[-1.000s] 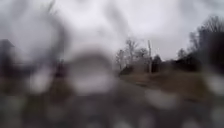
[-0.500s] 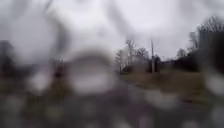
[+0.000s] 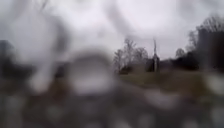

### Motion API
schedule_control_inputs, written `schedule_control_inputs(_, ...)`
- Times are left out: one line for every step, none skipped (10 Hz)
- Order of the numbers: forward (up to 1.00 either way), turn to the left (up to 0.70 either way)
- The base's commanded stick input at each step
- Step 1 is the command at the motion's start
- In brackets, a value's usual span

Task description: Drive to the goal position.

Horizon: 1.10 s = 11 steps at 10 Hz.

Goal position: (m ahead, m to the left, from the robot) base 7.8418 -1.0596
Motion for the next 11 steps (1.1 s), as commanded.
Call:
schedule_control_inputs(0.85, 0.0)
schedule_control_inputs(0.85, 0.0)
schedule_control_inputs(0.85, 0.0)
schedule_control_inputs(0.85, 0.0)
schedule_control_inputs(0.85, 0.0)
schedule_control_inputs(0.85, 0.0)
schedule_control_inputs(0.85, 0.0)
schedule_control_inputs(0.85, 0.0)
schedule_control_inputs(0.85, 0.0)
schedule_control_inputs(0.85, 0.0)
schedule_control_inputs(0.85, 0.0)
